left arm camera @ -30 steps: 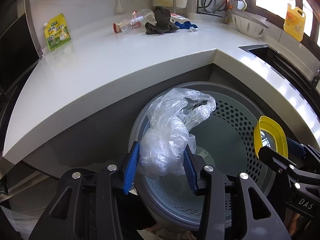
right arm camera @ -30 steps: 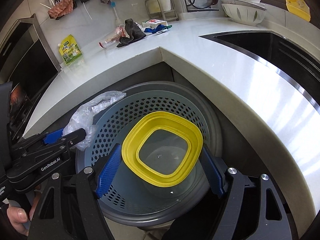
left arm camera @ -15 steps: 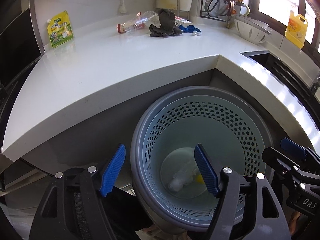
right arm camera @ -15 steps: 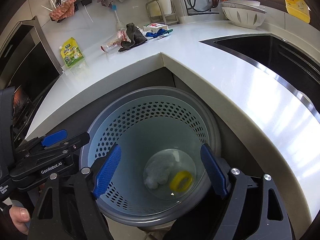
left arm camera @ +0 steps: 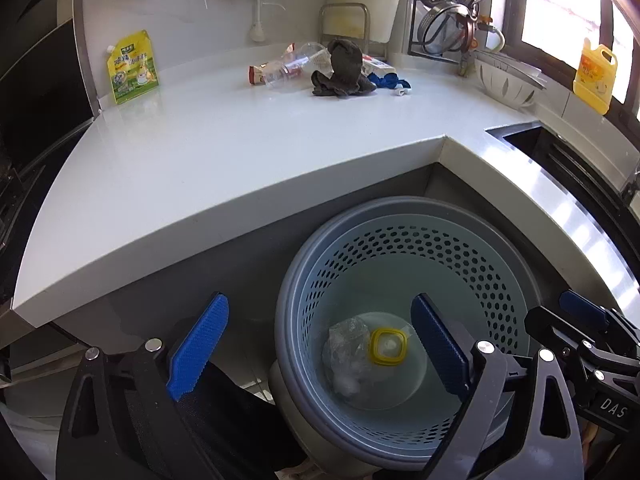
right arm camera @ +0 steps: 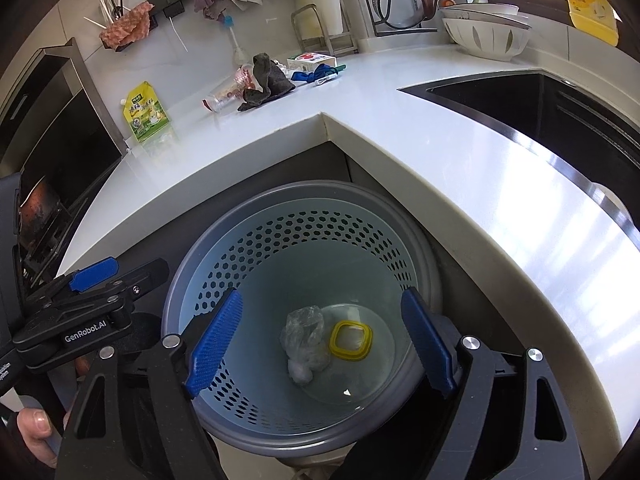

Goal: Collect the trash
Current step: 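Move both tools back over the counter toward the cloth and lanyard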

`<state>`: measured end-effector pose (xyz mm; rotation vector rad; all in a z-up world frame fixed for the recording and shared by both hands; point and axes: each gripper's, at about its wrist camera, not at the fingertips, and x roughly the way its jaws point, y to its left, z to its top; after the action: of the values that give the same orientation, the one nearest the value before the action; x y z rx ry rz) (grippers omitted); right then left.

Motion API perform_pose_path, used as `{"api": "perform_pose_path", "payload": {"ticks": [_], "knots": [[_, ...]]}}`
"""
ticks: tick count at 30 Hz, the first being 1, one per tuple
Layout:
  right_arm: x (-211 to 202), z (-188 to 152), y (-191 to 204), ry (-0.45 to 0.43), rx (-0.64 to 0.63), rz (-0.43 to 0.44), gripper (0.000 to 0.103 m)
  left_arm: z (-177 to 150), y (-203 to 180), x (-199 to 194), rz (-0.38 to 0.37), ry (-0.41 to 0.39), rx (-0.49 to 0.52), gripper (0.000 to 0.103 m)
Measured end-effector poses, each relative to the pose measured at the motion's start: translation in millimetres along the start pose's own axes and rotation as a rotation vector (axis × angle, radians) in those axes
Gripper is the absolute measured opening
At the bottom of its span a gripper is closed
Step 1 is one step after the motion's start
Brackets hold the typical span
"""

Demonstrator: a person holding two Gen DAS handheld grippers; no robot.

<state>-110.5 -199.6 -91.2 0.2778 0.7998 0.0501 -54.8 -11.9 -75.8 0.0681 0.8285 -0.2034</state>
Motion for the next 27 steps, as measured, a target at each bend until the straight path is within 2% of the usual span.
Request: {"api": "perform_pose_path", "payload": {"ticks": [6, 14, 17, 21, 27], "knots": [[-2, 21, 3, -0.025, -0.011, 0.011, 0.078, 16, 7, -1, -0.007, -0.03, -0.025, 0.094], [-7, 69, 6, -0.088, -0.028, 0.031, 0.078, 53, 16, -7, 0.023, -0.107, -0.034, 0.096], [-7, 85, 7, -0.106, -0.027, 0.03, 0.078, 67, 20, -8, 0.007, -0.127, -0.041, 0.096], [-4, 100, 7, -0.12, -0.028, 0.025, 0.078, 83, 19, -2, -0.019, -0.128, -0.043, 0.096], [8, 114, 1, -0.114, 0.004, 0.029, 0.078, 104, 15, 12, -0.019, -0.121, -0.006, 0.096]]}}
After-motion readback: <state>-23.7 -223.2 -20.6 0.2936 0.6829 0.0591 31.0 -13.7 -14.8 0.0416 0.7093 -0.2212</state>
